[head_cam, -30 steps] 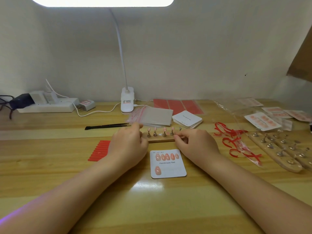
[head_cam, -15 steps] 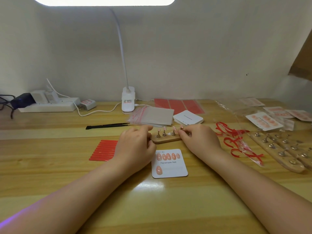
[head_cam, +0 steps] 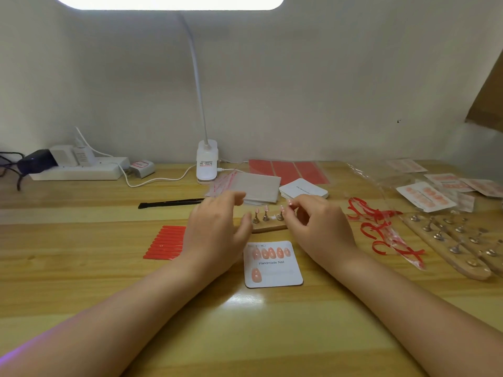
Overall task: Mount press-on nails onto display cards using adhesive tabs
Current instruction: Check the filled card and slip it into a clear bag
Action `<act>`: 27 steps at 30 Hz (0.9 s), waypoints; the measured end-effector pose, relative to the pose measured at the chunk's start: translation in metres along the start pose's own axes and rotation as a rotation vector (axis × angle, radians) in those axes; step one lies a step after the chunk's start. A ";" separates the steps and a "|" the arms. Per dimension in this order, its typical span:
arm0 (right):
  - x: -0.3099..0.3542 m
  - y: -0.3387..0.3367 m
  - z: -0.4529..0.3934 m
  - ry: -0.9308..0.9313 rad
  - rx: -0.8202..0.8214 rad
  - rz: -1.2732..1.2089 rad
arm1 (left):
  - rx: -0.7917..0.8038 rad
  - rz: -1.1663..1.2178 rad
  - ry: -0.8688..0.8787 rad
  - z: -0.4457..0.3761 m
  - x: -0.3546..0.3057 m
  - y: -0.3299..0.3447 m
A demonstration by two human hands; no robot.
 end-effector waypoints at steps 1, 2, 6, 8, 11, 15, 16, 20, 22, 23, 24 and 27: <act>0.004 0.000 0.001 -0.041 -0.015 -0.047 | -0.018 0.076 0.043 0.000 -0.003 -0.002; 0.007 -0.001 0.003 -0.078 -0.026 -0.094 | -0.018 0.143 0.089 0.000 -0.006 -0.003; 0.016 -0.001 0.007 -0.180 -0.023 -0.191 | 0.019 0.207 0.205 0.004 -0.014 -0.002; 0.018 0.000 0.008 -0.206 -0.014 -0.215 | 0.010 0.209 0.244 0.004 -0.013 0.000; 0.019 0.000 0.009 -0.232 -0.013 -0.225 | -0.037 0.211 0.276 0.004 -0.011 0.001; 0.019 -0.001 0.008 -0.241 -0.023 -0.225 | -0.060 0.232 0.272 0.005 -0.011 0.002; 0.019 -0.002 0.009 -0.245 -0.024 -0.222 | -0.065 0.234 0.274 0.005 -0.011 0.002; 0.018 -0.001 0.008 -0.251 -0.012 -0.214 | -0.075 0.244 0.293 0.003 -0.011 0.001; 0.018 -0.001 0.008 -0.258 -0.013 -0.209 | -0.075 0.246 0.301 0.003 -0.010 0.000; 0.019 -0.001 0.008 -0.260 -0.015 -0.210 | -0.076 0.248 0.303 0.003 -0.010 0.000; 0.019 -0.001 0.008 -0.262 -0.019 -0.214 | -0.077 0.251 0.304 0.003 -0.010 0.000; 0.019 -0.001 0.008 -0.264 -0.022 -0.227 | -0.076 0.273 0.303 0.003 -0.009 0.001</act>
Point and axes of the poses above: each hand's wrist, its own z-axis away from the middle knuckle, its own y-axis out of the palm, x = y × z, the point moved 1 cm from there along -z, towards the middle knuckle, and after that the axes turned 8 degrees about z, right-handed, at the moved point
